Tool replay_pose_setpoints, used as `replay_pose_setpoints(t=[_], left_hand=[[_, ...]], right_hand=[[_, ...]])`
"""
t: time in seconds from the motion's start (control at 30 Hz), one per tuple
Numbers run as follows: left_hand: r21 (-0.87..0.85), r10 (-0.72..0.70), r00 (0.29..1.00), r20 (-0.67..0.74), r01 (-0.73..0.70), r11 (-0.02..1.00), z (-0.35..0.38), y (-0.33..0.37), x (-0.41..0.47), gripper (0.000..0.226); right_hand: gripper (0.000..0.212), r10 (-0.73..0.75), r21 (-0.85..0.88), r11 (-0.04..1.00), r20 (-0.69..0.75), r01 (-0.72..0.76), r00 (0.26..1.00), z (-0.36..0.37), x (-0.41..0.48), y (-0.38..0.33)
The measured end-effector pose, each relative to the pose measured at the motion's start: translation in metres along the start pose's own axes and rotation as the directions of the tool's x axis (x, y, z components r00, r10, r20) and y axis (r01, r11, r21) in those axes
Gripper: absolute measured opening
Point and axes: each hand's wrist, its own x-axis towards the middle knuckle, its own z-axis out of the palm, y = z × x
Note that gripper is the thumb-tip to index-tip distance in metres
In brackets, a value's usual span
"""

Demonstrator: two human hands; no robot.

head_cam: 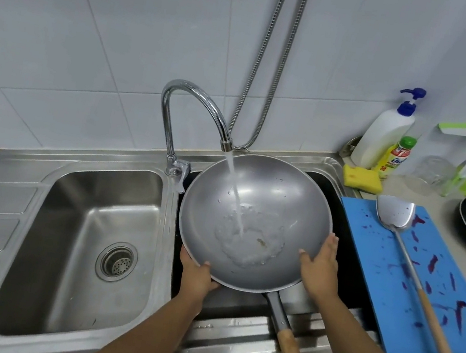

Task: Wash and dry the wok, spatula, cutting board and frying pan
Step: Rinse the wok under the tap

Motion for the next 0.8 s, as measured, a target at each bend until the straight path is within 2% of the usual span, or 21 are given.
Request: replay_pose_setpoints(t=[0.2, 0.43, 0.53, 0.8], left_hand=[[-0.041, -0.001, 1.000, -0.011, 0.000, 0.999, 0.002, 0.001, -0.002, 0.077], [0.009, -0.011, 0.999, -0.043, 0.012, 1.000, 0.005, -0.002, 0.000, 0.078], [0.004, -0.023, 0.998, -0.060, 0.023, 1.000, 0.007, -0.003, 0.001, 0.078], [0.006, 0.006, 0.996, -0.089, -0.006, 1.000, 0.010, 0.002, -0.006, 0.076]], right_hand=[[0.093, 0.061, -0.131, 0.990, 0.067, -0.052, 0.996, 0.020, -0.047, -0.001], [0.117, 0.049, -0.397, 0.918, 0.125, 0.005, 0.991, 0.031, -0.080, -0.001], [0.118, 0.052, -0.474, 0.880, 0.168, 0.034, 0.984, 0.025, -0.082, 0.000], [0.106, -0.022, -0.372, 0.926, 0.122, 0.066, 0.992, 0.022, -0.090, 0.008]])
